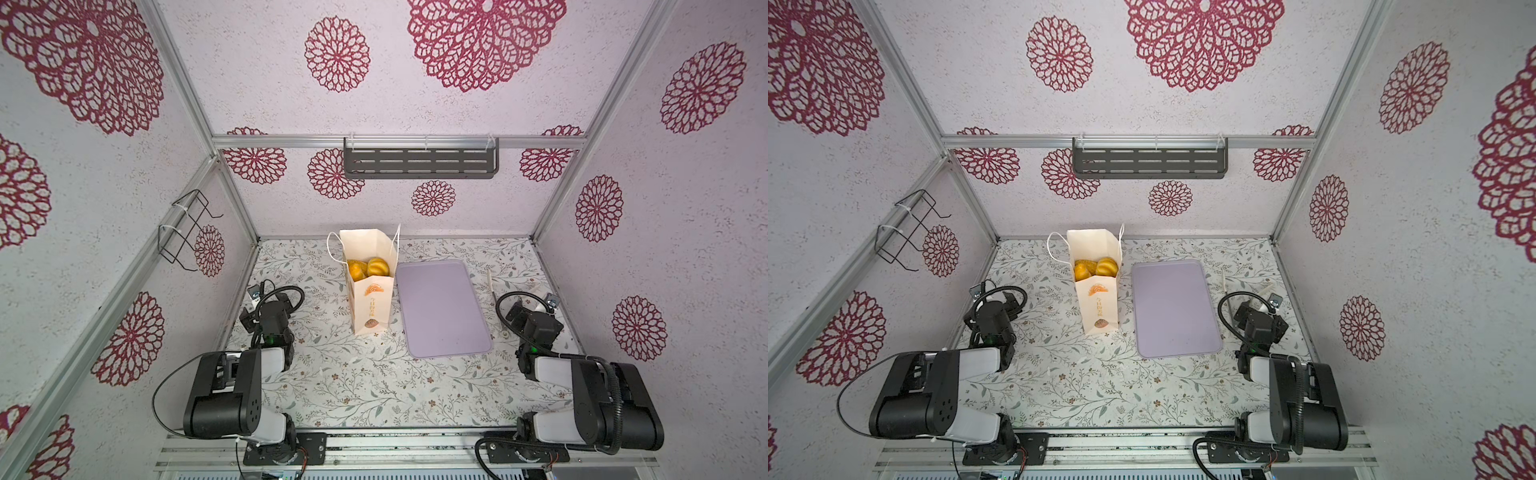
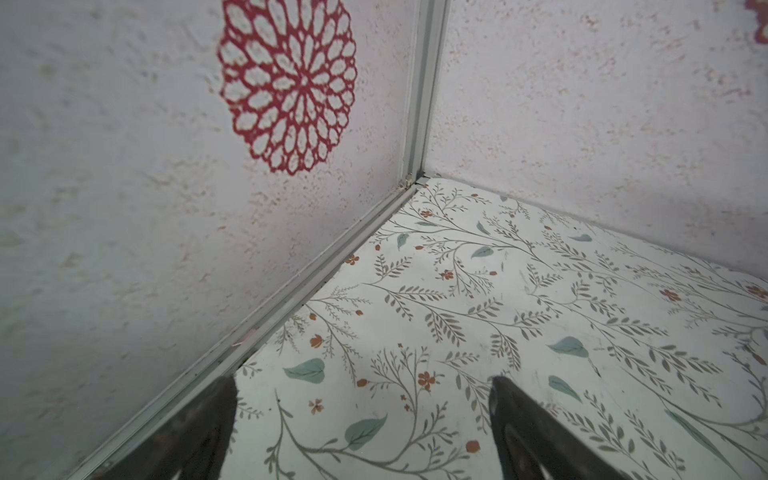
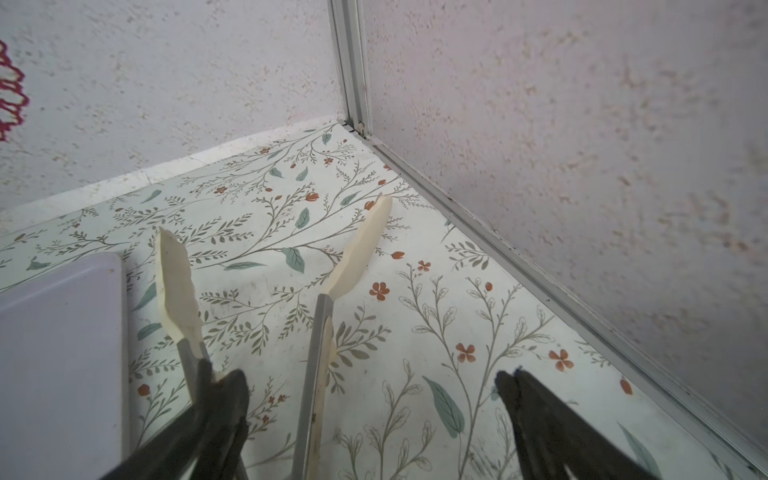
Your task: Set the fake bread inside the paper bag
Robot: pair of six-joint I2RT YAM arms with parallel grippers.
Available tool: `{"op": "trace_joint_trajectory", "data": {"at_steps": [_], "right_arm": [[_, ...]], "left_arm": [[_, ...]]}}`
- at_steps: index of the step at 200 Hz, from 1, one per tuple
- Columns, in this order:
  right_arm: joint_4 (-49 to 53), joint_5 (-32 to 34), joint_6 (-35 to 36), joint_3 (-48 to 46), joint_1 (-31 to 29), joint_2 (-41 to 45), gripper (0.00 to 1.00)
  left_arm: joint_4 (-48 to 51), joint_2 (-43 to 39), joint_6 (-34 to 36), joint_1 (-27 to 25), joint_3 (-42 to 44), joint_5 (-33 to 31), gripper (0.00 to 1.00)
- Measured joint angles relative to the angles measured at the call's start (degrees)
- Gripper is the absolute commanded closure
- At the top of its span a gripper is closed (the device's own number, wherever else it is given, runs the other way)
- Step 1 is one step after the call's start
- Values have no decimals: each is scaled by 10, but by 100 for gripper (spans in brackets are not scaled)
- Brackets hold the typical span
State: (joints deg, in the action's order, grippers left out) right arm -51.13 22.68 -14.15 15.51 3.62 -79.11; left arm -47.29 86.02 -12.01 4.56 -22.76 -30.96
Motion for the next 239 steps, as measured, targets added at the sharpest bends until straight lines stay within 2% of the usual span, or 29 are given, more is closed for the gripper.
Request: {"op": "trace_joint_trajectory", "data": {"at_steps": [87, 141, 202, 239], "right_arm": [[-82, 4, 19, -30, -8, -5, 1], [-125, 4, 99, -23, -88, -70, 1], [-140, 6, 118, -22, -89, -71, 1], [-201, 9, 135, -40, -98, -102, 1]], "left_arm": [[-48, 30, 11, 1, 0, 38, 3], [-52, 31, 13, 1, 0, 46, 3], [-56, 32, 14, 1, 0, 47, 3], [-57, 32, 14, 1, 0, 47, 3]]}}
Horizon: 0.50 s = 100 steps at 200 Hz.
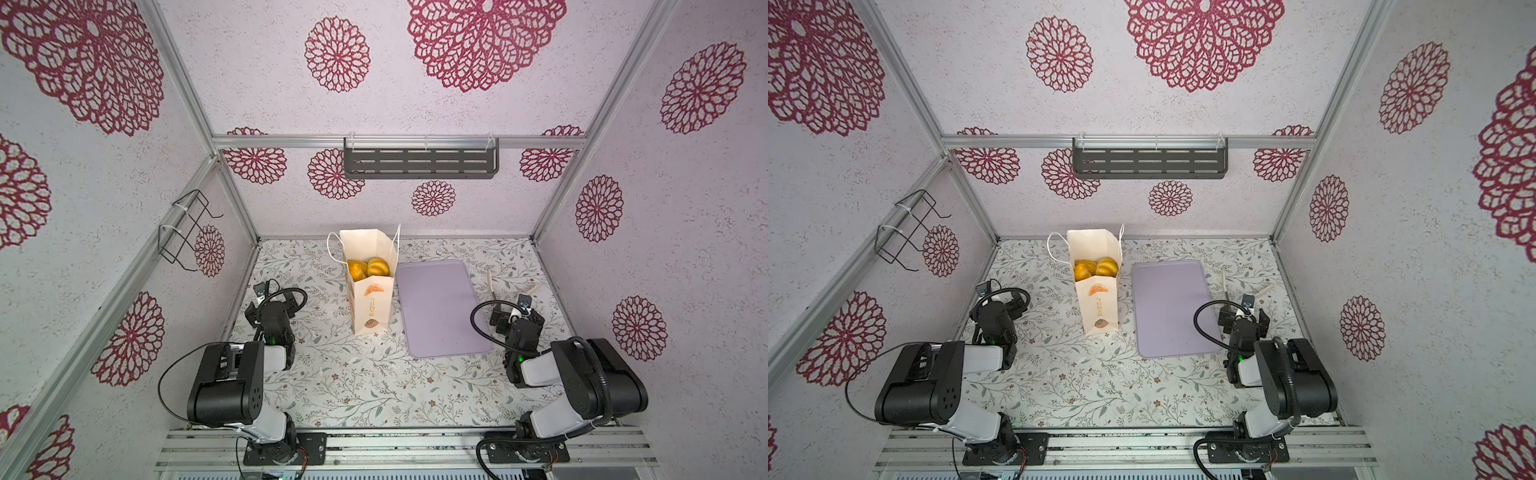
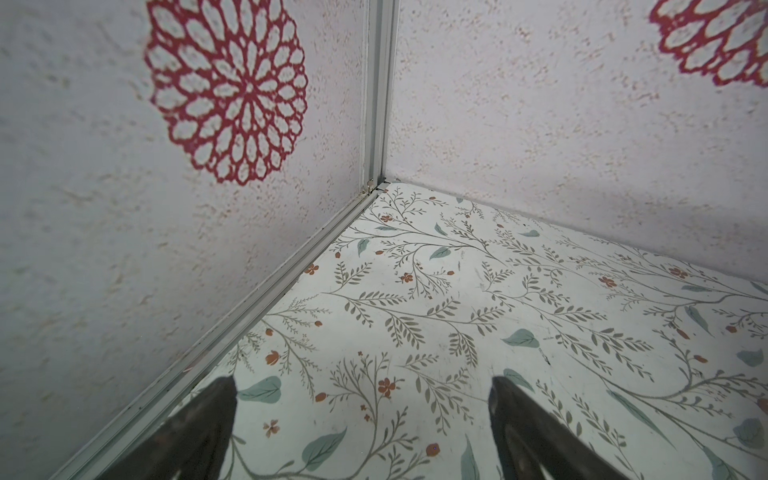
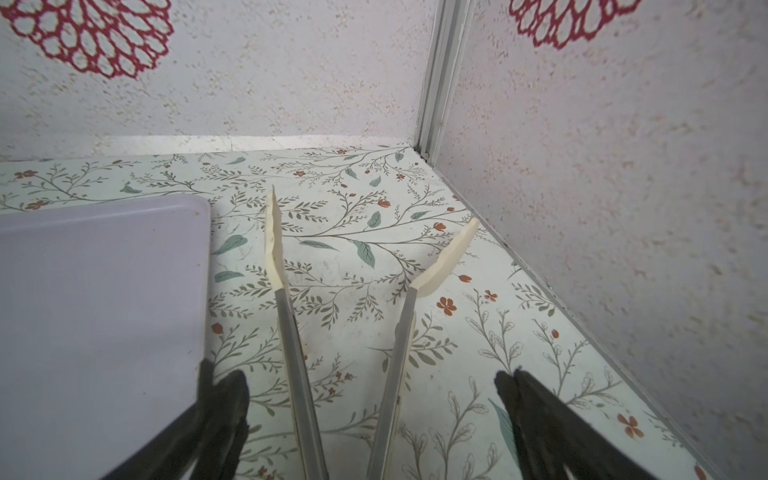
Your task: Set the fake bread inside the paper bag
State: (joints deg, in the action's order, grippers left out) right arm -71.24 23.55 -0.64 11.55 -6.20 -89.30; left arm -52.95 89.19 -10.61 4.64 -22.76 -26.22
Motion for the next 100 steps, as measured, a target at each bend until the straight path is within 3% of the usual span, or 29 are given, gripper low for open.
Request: {"op": "trace_joint_trajectory", "data": {"at_steps": [100], "right_arm": [[-9, -2, 6, 1, 2, -2, 1]], "left_arm": [[0, 0, 1, 0, 0, 0, 3]]}}
